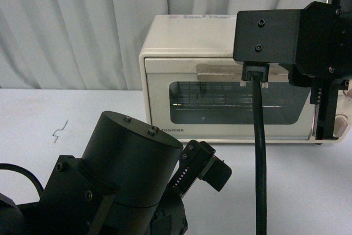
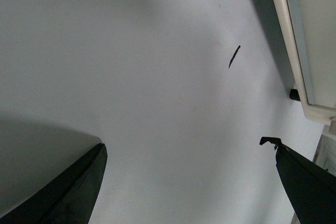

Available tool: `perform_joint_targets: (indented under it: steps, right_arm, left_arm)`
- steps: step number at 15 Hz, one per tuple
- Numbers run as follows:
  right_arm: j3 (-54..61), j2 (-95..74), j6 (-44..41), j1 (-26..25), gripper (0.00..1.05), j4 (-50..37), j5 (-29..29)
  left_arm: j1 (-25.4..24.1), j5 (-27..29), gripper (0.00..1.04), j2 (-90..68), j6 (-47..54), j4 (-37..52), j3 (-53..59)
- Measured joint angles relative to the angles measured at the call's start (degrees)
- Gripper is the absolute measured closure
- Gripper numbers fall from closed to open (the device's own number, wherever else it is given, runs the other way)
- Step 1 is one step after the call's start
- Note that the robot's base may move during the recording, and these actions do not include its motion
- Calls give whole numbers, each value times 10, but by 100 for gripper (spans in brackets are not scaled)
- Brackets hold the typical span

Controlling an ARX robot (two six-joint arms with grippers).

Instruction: Open oven

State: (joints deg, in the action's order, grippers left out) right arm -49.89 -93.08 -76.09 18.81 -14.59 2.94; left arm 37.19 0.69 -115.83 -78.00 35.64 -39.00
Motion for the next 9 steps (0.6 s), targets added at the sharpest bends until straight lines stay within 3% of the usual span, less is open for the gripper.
perform_joint_targets:
  steps: [9]
  right_arm:
    - [-9, -17, 33, 8, 103, 19, -11]
  left_arm:
    - [0, 0, 7, 0, 0, 0, 0]
